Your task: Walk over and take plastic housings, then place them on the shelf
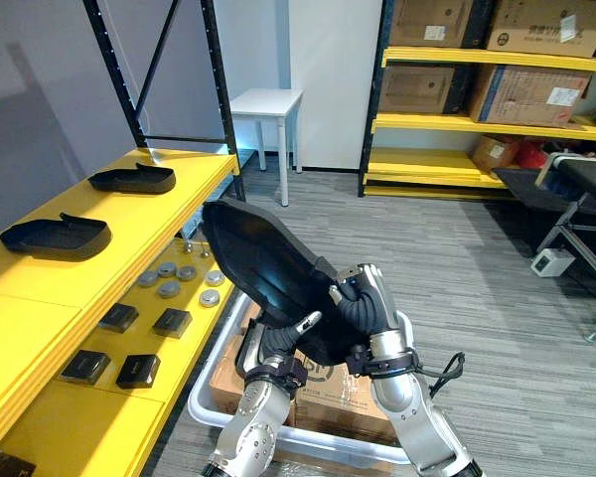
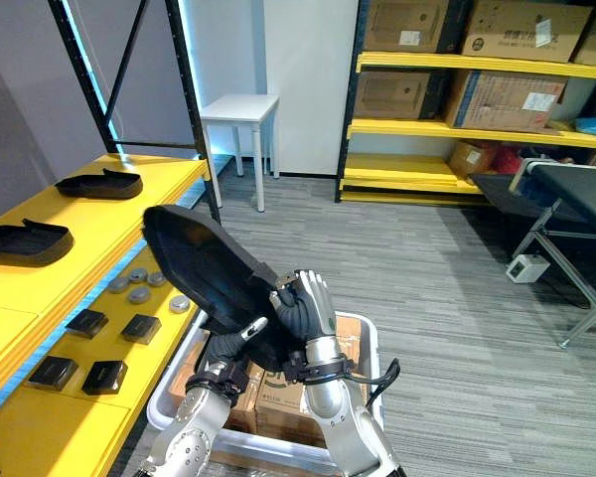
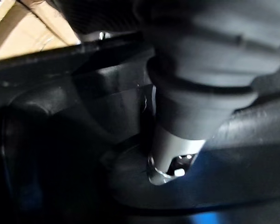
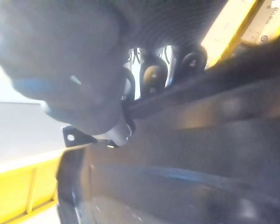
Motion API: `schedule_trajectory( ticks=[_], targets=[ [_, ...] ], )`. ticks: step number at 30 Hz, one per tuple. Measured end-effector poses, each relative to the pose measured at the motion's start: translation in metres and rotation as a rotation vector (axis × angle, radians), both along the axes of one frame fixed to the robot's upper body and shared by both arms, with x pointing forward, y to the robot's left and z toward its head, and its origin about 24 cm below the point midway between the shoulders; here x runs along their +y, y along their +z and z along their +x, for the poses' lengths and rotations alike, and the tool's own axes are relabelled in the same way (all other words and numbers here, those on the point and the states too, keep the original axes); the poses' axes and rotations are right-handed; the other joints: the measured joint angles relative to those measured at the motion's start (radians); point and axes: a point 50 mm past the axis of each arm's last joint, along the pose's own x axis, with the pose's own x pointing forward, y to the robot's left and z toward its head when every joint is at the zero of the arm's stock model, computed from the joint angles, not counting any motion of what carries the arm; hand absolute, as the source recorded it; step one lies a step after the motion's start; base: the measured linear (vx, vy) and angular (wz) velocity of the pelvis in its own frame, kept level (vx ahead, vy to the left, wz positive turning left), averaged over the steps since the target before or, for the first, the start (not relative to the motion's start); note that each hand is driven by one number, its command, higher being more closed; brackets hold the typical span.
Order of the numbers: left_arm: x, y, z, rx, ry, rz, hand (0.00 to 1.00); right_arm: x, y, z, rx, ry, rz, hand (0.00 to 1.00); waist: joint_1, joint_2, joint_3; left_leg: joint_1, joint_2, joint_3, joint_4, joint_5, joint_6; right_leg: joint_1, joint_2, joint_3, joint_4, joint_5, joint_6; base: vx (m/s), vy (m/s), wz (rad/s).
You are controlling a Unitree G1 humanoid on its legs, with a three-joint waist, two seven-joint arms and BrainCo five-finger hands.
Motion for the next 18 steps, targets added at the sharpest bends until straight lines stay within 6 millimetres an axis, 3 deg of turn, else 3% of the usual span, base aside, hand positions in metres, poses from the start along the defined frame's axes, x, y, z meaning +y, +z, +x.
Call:
schedule_trajectory(
  ticks=[9, 17, 18],
  targets=[
    [0.003, 0.012, 0.014, 0.003, 0.051, -0.184, 1.00, -0.003, -0.005, -0.004, 0.025, -0.002, 0.097, 1.00, -0.033, -0.011, -0.013, 0.014, 0.002, 0.028, -0.004, -0.001, -0.001, -0.003, 0.004, 0.026, 0.000, 0.004, -0.001, 0.03, 0.019, -0.09],
    [0.012, 0.013, 0.013, -0.037, 0.089, -0.214, 1.00, -0.002, -0.012, -0.006, 0.033, 0.014, 0.116, 1.00, -0.029, -0.012, -0.014, 0.012, 0.011, 0.021, -0.003, -0.003, -0.004, -0.001, 0.010, 0.020, 0.000, 0.005, -0.002, 0.02, 0.006, 0.01],
    [0.015, 0.011, 0.010, -0.039, 0.109, -0.214, 1.00, -0.001, -0.014, -0.006, 0.044, 0.029, 0.129, 0.00, -0.025, -0.012, -0.014, 0.007, 0.012, 0.013, -0.002, -0.004, -0.005, 0.002, 0.010, 0.014, 0.000, 0.005, -0.002, 0.01, 0.007, 0.15]
  ],
)
